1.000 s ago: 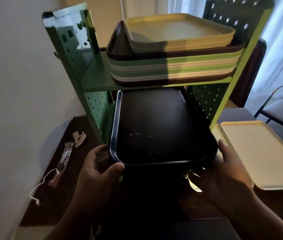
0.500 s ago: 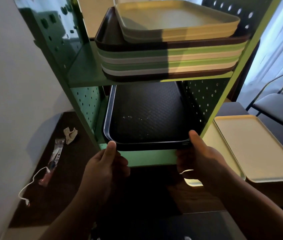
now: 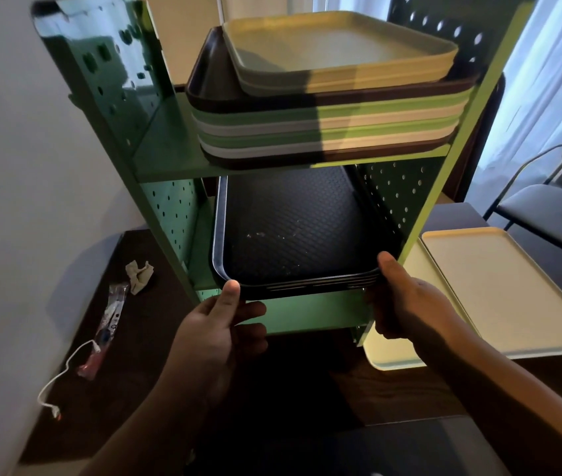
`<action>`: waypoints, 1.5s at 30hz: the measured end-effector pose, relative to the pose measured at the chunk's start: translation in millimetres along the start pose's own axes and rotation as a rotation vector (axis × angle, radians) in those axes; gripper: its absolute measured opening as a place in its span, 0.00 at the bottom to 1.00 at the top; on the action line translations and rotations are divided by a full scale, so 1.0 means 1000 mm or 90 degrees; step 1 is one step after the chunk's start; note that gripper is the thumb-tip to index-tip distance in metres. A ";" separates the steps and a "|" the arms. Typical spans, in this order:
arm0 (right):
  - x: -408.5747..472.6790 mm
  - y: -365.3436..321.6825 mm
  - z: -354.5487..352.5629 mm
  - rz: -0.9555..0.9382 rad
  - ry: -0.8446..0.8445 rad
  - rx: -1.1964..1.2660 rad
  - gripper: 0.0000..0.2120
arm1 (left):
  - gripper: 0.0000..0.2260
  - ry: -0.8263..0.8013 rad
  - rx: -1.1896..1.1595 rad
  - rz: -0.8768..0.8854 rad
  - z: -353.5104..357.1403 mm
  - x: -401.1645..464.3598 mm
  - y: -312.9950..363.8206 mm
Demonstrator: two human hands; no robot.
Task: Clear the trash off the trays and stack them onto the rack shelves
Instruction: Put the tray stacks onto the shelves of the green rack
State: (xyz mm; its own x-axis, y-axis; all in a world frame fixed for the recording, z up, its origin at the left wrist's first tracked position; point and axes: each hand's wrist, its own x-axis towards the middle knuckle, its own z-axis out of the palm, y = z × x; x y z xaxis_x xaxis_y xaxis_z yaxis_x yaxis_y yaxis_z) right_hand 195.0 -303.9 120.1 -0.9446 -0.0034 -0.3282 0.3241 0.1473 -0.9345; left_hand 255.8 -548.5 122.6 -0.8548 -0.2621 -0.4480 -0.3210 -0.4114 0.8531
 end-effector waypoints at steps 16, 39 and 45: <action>0.014 0.059 -0.101 0.088 -0.072 0.069 0.19 | 0.04 -0.323 0.389 0.005 0.150 0.008 -0.090; 0.234 0.207 -0.434 0.302 0.240 -0.288 0.24 | 0.09 -0.129 0.836 -0.204 0.413 0.126 -0.311; 0.236 0.185 -0.452 0.306 0.273 -0.170 0.15 | 0.16 -0.132 0.836 -0.255 0.414 0.131 -0.307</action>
State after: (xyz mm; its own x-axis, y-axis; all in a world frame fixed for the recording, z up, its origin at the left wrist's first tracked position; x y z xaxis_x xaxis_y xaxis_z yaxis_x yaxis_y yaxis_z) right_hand 8.6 169.6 -68.0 -0.6544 0.5062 -0.5617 0.7395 0.2733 -0.6152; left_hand 73.9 -94.6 -87.4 -0.6212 -0.1422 -0.7706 -0.6021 0.7161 0.3531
